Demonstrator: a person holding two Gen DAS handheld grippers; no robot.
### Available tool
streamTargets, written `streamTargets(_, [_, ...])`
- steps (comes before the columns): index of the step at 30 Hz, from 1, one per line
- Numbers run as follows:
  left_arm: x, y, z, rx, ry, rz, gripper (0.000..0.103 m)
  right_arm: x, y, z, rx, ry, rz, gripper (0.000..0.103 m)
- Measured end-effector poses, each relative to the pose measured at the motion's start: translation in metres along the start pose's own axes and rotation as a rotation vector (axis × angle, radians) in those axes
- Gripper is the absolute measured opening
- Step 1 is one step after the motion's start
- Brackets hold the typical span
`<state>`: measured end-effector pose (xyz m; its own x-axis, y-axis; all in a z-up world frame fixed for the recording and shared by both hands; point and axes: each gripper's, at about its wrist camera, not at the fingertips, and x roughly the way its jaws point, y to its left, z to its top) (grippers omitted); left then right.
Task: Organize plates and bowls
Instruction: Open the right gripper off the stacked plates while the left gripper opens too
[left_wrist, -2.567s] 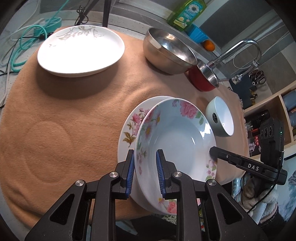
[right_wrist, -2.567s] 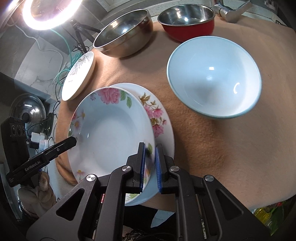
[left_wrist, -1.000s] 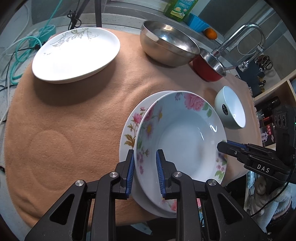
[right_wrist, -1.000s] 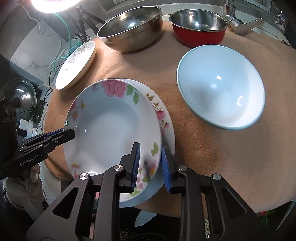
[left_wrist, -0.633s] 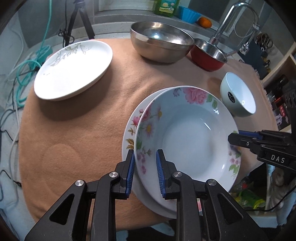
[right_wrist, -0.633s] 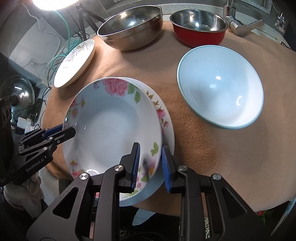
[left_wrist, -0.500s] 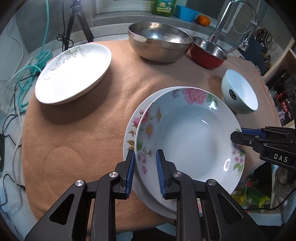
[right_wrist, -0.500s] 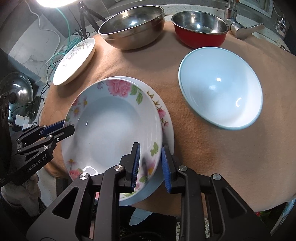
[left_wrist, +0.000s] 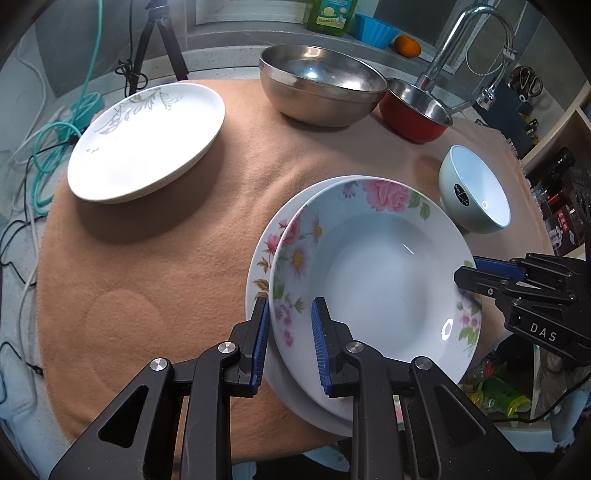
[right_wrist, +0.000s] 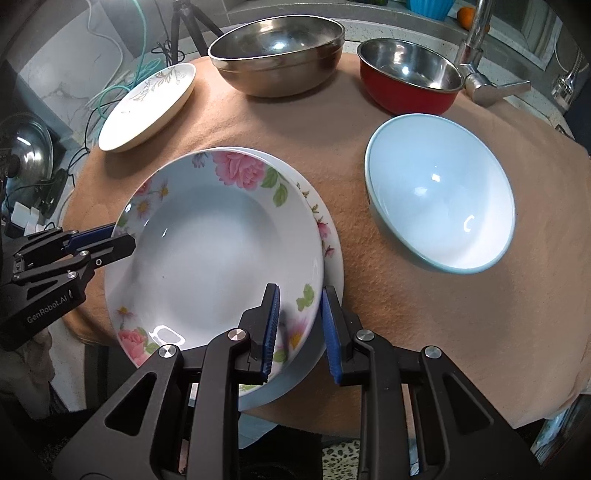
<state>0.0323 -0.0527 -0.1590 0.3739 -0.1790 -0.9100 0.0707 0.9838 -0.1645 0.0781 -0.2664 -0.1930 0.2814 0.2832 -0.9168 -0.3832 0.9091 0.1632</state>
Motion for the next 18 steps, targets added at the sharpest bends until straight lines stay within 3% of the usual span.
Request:
streamTargets(11, [-0.015,0.017,0.003,-0.049,-0.033,-0.027,0.021,-0.018,-0.003,0.006,0.019,-0.061,-0.029,0.026])
streamTargets(18, [-0.037,0.046,0.012,-0.102,-0.095,-0.021,0.022,-0.042,0.009,0.025,0.016,-0.176,-0.005,0.056])
